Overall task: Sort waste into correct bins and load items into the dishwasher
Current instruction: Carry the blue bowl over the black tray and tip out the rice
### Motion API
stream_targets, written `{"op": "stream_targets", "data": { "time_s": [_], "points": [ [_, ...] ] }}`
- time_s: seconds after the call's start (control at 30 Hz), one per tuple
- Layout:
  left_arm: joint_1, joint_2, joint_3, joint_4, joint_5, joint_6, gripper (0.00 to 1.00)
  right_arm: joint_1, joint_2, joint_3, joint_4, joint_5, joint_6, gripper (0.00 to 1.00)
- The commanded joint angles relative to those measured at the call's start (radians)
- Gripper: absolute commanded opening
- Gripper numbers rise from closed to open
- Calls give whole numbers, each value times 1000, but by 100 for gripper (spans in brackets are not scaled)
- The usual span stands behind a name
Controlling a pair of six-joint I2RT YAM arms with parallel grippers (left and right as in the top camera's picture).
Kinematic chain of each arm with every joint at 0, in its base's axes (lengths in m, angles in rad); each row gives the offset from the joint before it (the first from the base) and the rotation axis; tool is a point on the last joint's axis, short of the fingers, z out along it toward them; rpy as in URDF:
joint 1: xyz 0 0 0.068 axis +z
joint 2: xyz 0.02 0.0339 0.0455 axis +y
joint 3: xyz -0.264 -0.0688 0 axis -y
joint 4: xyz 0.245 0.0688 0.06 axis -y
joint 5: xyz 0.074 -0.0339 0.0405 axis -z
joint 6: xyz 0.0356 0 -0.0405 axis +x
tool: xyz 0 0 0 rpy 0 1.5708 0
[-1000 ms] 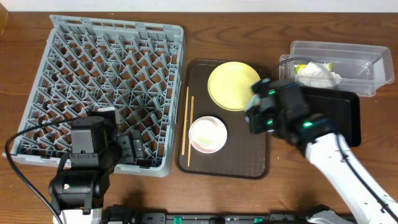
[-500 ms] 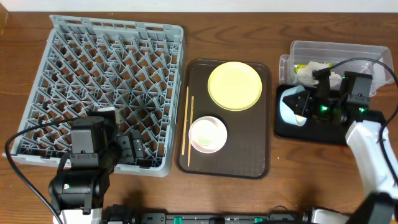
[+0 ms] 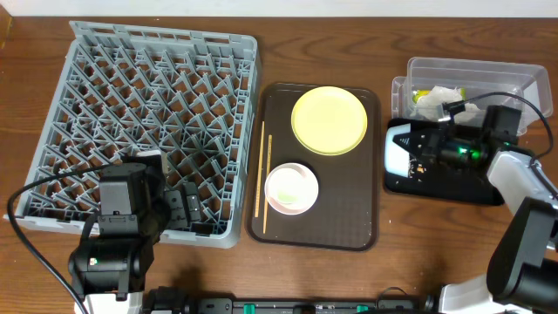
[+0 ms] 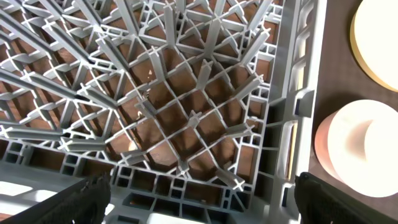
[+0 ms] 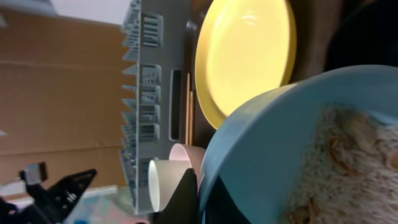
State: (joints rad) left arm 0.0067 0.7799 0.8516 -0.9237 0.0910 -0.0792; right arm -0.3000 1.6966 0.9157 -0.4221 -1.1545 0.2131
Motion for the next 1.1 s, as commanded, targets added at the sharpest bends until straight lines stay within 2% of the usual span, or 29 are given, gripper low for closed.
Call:
{"op": "stream_targets", "data": {
  "time_s": [0.0, 0.67, 0.87, 1.07],
  "points": [
    [5, -2, 20, -3, 2, -8, 94, -49, 23, 19, 4, -116, 4, 1],
    [5, -2, 20, -3, 3, -8, 94, -365, 30, 19, 6, -282, 109, 1],
    [5, -2, 20, -3, 3, -8, 94, -470, 30, 19, 68, -365, 159, 1],
    [5, -2, 20, -3, 2, -8, 94, -488, 30, 19, 72, -373, 161, 1]
  ]
}}
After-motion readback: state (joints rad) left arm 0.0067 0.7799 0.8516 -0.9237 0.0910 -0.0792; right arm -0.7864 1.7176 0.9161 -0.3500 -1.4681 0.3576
